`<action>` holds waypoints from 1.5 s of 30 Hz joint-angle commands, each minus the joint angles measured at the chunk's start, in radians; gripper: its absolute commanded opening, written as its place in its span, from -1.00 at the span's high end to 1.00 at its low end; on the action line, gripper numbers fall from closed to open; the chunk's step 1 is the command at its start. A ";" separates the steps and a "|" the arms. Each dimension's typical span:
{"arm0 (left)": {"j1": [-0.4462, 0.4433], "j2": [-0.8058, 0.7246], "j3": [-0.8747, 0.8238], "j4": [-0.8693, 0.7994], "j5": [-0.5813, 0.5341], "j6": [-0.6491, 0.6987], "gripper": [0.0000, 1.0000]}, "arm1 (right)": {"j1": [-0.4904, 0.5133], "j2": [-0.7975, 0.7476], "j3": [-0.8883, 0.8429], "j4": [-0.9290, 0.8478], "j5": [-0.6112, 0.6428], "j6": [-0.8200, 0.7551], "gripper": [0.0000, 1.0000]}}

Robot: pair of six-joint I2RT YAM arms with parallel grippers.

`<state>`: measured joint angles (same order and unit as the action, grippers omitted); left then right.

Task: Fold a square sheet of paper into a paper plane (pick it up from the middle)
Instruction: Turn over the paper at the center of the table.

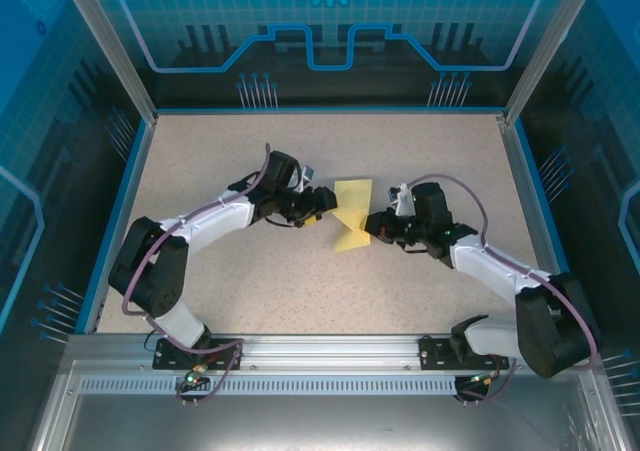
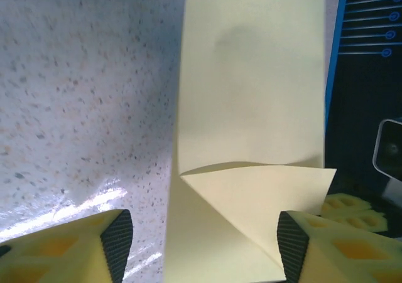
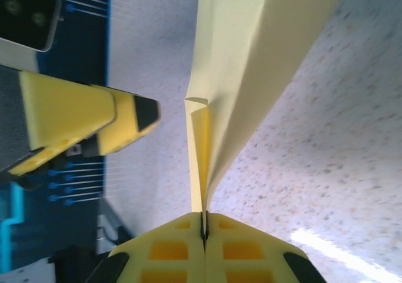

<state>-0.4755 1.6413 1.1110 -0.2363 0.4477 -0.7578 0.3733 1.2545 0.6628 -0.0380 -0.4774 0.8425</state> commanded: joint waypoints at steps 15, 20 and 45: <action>0.156 -0.081 0.108 -0.272 -0.072 0.214 -0.52 | 0.422 0.373 0.583 -1.093 1.234 -0.310 0.99; 0.187 -0.075 0.121 -0.315 -0.041 0.254 -0.57 | 0.558 0.573 0.704 -1.173 1.317 -0.239 0.98; 0.250 0.011 0.087 -0.313 0.123 0.268 -0.61 | 0.715 0.712 0.694 -0.800 0.924 -0.336 0.25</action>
<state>-0.2310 1.6360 1.2331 -0.5842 0.4950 -0.4702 1.0897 2.0430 1.3922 -0.9482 0.5537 0.5320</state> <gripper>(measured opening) 0.804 0.361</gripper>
